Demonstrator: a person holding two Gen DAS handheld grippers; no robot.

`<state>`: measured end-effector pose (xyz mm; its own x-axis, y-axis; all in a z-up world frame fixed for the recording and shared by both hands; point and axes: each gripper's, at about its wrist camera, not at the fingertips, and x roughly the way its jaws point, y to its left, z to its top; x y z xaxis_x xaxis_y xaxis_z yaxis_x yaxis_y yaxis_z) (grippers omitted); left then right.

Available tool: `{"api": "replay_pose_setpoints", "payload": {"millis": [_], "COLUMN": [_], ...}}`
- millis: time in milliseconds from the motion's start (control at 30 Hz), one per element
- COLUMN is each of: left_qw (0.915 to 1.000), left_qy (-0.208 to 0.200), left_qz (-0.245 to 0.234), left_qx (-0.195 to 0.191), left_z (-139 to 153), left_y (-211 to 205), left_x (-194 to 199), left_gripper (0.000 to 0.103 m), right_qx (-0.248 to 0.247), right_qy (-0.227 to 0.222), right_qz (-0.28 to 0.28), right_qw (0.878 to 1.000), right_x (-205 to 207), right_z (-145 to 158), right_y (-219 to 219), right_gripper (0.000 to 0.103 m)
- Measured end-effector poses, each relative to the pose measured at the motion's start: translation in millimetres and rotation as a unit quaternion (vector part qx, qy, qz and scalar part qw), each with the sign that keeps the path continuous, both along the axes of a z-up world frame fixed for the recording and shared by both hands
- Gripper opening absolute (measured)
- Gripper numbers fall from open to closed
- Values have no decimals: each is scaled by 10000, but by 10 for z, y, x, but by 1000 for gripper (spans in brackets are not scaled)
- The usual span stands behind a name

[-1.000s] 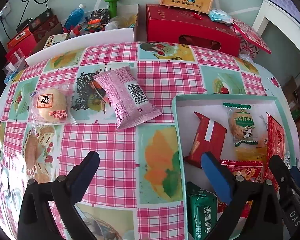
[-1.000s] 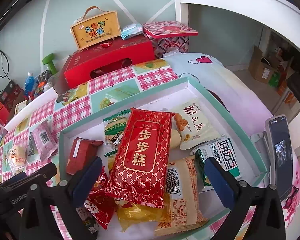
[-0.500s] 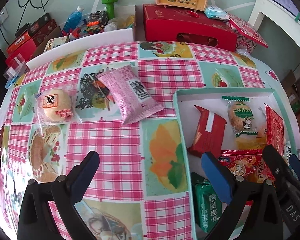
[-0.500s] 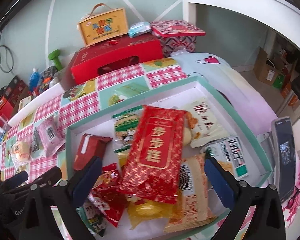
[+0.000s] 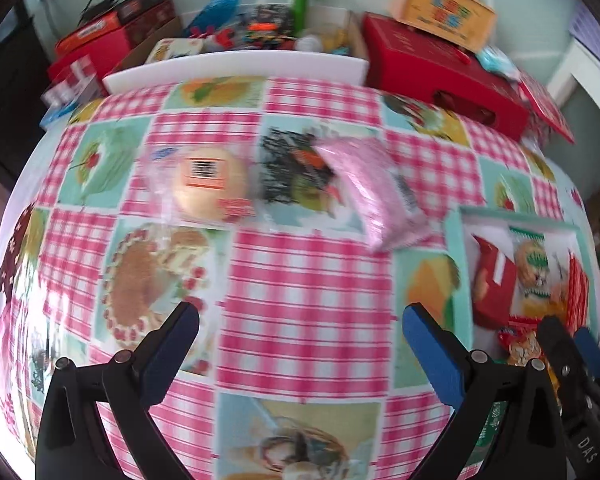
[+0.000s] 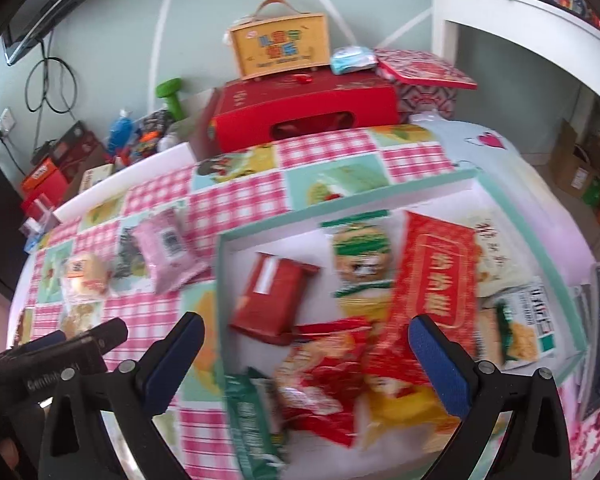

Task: Organize snacks
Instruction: 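Withdraw both open grippers from the tray toward the bun and pink pack, then grasp the clear-wrapped bun with the left gripper while the right gripper grasps the pink pack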

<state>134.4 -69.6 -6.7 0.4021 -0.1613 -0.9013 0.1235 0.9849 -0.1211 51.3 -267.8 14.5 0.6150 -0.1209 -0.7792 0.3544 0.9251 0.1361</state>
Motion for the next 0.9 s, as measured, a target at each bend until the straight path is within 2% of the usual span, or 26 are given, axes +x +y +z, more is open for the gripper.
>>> {"api": "replay_pose_setpoints", "payload": {"millis": [167,267,367,467,533,700,800,900], "left_qw": [9997,9997,9996,9992,9989,9986,9980,9976], "left_qy": [-66,-26,149,291,416,486,572,591], "left_qz": [200,259,244,285,222,194,225,167], "left_qx": [95,-21,-18,44,-59,-41,-112,-304], "left_z": [112,144,79,-24,-105,-255,-368,-432], "left_y": [402,567,669,704,700,657,651,620], "left_x": [263,457,663,860,957,1129,1219,1257], "left_gripper": [101,101,101,101,101,98,90,81], "right_qx": [201,189,-77,-133,-123,-295,-381,-407], "right_qy": [-57,-65,19,173,266,513,673,841], "right_qz": [284,512,809,1030,1216,1464,1547,1578], "right_qw": [9994,9985,9967,9944,9921,9874,9849,9830], "right_x": [212,413,674,965,1149,1471,1584,1670], "right_z": [-6,33,46,-27,-89,-262,-385,-504], "right_y": [250,403,581,698,774,920,961,965], "right_gripper": [103,103,103,103,101,87,84,75]}}
